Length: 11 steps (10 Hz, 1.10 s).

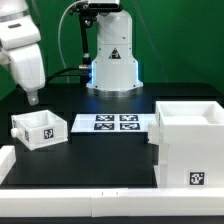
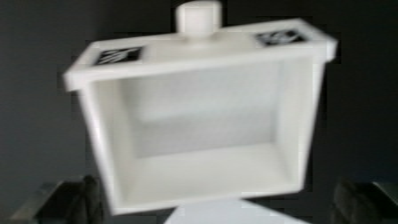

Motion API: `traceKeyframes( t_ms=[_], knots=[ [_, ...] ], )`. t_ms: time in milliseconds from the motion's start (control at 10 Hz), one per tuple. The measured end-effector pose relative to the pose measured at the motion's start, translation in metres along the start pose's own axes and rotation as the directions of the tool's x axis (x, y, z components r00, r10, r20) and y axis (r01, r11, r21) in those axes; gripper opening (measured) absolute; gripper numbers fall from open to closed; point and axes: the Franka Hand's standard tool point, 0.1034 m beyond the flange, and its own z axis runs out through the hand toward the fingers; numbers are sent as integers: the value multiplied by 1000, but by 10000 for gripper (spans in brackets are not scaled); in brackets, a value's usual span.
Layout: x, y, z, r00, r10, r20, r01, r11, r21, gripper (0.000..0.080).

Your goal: Assemble drawer

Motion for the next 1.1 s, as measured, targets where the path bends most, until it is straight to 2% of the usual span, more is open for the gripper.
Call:
traceKeyframes(
  t_ms=[100,400,800,1100],
  knots=[
    [1,-3,5,1000,20,-15,-20,1000,11,649],
    [0,-3,7,1000,-2,-18,2,1000,13,649],
    [-9,-20,47,996,-3,-87,6,999,34,649],
    [-10,-22,55,995,8,-103,-4,999,40,649]
  ],
)
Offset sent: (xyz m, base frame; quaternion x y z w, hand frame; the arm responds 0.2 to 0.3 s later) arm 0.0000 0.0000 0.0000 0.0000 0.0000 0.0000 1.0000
